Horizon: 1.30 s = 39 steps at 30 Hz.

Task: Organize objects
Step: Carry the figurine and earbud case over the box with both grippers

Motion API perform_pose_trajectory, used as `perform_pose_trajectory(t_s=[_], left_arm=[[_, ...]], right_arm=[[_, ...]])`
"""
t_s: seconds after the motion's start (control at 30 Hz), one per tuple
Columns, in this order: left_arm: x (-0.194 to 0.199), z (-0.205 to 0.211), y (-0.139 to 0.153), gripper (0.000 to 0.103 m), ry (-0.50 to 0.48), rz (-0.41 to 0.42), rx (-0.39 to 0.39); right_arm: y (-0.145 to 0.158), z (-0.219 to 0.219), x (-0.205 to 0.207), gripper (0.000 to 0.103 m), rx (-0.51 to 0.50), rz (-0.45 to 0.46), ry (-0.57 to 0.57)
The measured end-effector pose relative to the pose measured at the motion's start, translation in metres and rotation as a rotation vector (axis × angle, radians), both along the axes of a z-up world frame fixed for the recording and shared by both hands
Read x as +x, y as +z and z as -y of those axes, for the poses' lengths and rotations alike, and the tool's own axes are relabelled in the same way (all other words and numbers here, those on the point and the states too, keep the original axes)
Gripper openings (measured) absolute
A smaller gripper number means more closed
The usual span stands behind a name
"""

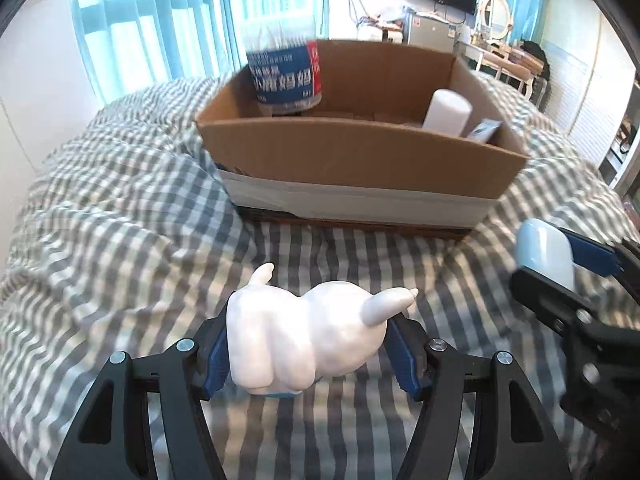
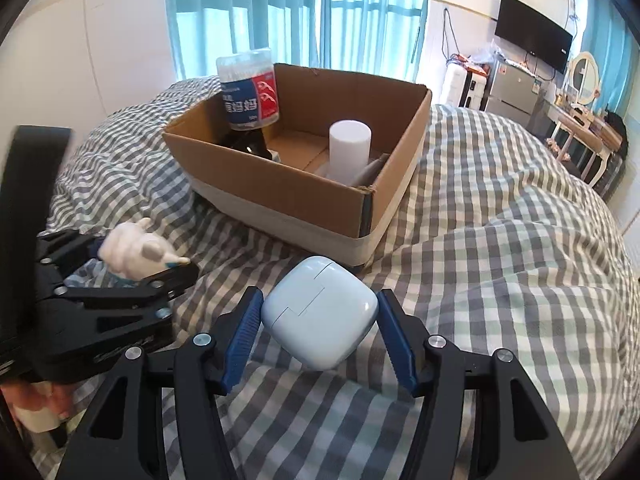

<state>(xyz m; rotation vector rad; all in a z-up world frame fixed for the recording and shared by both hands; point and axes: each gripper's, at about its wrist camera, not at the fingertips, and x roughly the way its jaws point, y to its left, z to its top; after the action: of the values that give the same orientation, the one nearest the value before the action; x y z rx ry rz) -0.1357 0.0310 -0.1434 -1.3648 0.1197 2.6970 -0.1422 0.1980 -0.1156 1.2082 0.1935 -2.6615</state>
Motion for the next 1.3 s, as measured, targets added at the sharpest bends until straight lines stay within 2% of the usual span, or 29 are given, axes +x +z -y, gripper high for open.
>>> perform_pose_trajectory(t_s=[0.17, 0.27, 0.47, 0.77, 1.0, 1.3], left_arm=[[0.007, 0.01, 0.019, 0.067, -0.01, -0.045, 0.0], [0.032, 0.014, 0.029, 0.067, -0.008, -0.075, 0.006], [0.055, 0.014, 0.063, 0.067, -0.007, -0.128, 0.016], [0.082, 0.018, 0.092, 0.067, 0.0, -0.182, 0.019], [0.086, 0.015, 0.119, 0.067, -0.014, -0.235, 0.015], [0.066, 0.008, 0.156, 0.067, -0.034, -0.314, 0.004]], right_arm=[[0.014, 0.003, 0.021, 0.058, 0.008, -0.033, 0.005], [0.023, 0.002, 0.033, 0.058, 0.006, -0.049, 0.001], [0.041, 0.005, 0.053, 0.058, -0.001, -0.077, 0.002], [0.063, 0.013, 0.078, 0.058, -0.003, -0.122, 0.023], [0.088, 0.009, 0.084, 0.058, -0.018, -0.168, 0.032], [0.124, 0.004, 0.06, 0.058, -0.02, -0.224, 0.045]])
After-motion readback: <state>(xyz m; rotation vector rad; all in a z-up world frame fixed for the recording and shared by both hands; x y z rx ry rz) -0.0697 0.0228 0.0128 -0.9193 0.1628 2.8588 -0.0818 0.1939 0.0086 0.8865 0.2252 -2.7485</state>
